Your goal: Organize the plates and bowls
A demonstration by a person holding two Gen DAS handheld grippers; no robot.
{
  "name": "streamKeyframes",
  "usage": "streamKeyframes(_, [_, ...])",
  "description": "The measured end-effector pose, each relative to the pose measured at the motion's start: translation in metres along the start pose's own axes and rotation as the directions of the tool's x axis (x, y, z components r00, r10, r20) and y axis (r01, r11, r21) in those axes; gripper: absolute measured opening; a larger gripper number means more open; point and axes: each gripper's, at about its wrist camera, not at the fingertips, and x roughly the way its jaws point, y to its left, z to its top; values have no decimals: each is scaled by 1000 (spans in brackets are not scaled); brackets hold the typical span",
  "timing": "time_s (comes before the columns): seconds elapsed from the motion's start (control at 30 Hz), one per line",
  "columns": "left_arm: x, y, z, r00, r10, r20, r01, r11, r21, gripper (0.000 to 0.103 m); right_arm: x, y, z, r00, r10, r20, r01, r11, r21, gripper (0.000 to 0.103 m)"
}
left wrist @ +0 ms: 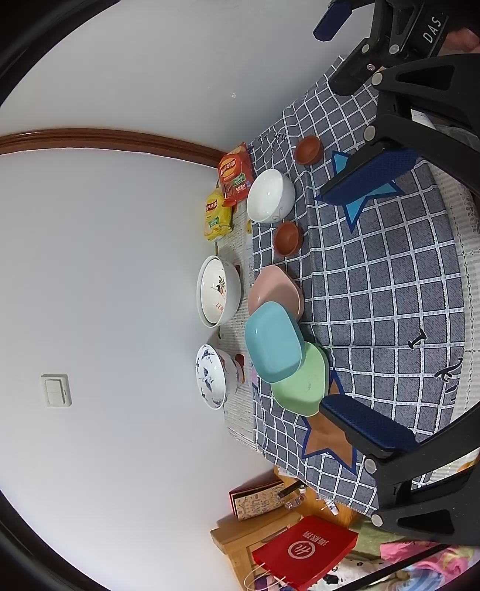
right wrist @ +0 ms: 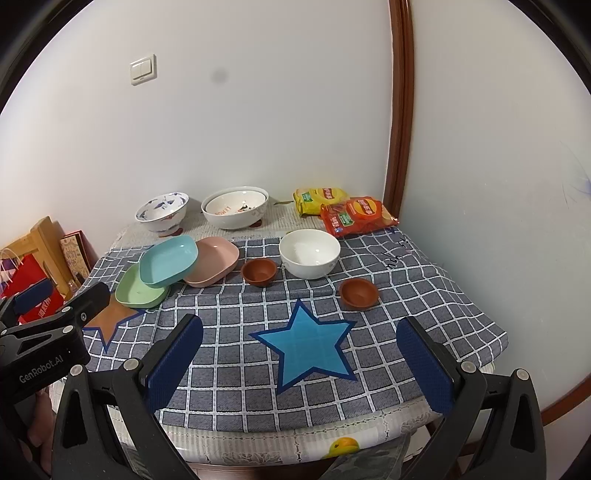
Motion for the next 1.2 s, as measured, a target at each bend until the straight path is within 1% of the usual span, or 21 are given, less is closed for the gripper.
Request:
streamKeyframes(0.37, [1,1,-1,1000,1,1,-1,1000,-6,103,2,0,-1,1000,0,-3,0,1000,1,103])
streamKeyframes(0.57, [8,0,0,1000,-3,-8,3,1000,-11,103,8,2,0,1000,7,-11,-7,1000,-6,103])
streamKeyframes(0.73, [21,1,1,1000,-5,-28,4,1000,-16,103,18,2,2,1000,12,-24,-12,1000,-8,103])
streamKeyframes(1.0, [48,8,5,998,1,-65,-3,1000,-25,103,45,4,8,998,8,-57,-8,1000,0,103])
streamKeyframes(1.1, [61,17,4,996,5,-86,-8,999,-39,102,59,9,11,996,28,-84,-29,1000,-2,103])
streamKeyframes(1.2, [77,28,2,993,17,-114,-23,999,-49,102,72,18,12,995,45,-93,-47,999,-21,103])
